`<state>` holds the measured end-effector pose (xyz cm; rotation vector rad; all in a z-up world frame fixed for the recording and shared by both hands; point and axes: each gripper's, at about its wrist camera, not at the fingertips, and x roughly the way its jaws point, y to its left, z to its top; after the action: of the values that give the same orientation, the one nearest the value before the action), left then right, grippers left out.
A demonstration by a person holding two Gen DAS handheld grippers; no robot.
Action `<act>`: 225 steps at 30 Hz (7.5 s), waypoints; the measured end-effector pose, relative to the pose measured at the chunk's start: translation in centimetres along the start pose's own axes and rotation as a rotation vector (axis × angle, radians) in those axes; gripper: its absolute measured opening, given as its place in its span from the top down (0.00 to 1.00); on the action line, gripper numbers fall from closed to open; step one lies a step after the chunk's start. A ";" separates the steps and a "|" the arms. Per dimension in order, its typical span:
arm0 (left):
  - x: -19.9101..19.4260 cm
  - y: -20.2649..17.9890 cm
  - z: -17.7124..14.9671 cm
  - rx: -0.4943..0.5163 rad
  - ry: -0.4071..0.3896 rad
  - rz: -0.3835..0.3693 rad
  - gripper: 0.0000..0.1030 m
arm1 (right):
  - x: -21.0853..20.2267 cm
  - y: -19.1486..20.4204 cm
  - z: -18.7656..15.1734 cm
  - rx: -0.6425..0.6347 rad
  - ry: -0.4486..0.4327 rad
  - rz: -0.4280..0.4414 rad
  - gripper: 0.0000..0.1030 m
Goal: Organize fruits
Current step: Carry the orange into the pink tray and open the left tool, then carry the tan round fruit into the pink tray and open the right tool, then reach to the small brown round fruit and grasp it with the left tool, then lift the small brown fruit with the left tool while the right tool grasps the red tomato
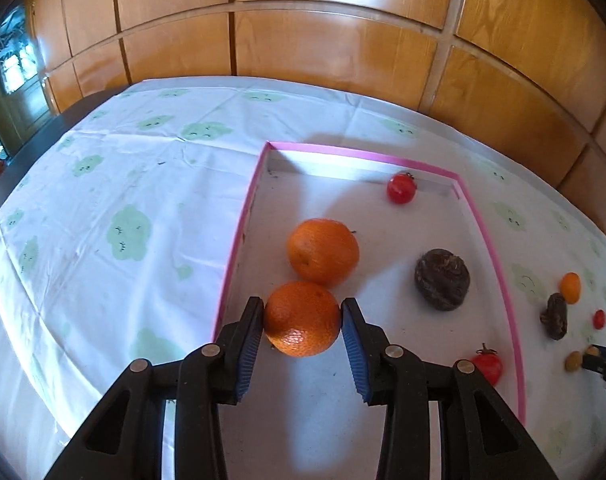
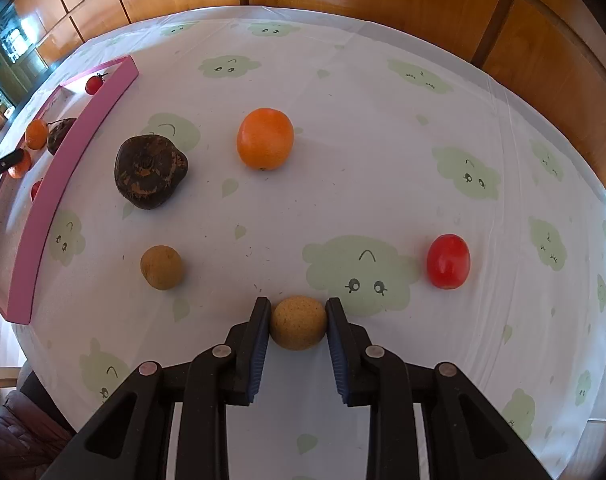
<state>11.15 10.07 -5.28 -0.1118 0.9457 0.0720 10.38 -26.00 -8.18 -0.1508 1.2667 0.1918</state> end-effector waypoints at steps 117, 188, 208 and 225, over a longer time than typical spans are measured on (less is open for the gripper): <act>-8.6 3.1 -4.6 -0.084 -0.186 0.097 0.32 | -3.7 21.7 7.1 -0.173 -0.222 0.362 0.66; -0.3 -28.6 -7.2 0.583 0.098 -0.362 0.75 | -9.0 -11.9 -2.2 0.613 -0.377 0.032 0.66; -2.1 -23.1 -10.6 0.520 -0.002 -0.388 0.75 | -6.0 -11.6 -1.8 0.612 -0.232 0.084 0.66; -2.2 -22.9 -10.8 0.528 -0.017 -0.396 0.75 | -1.7 -10.6 1.3 0.488 -0.094 0.036 0.64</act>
<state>3.68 -14.01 -8.28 0.1913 0.8834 -0.5392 13.51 -36.16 -6.15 0.2978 1.1886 -0.0821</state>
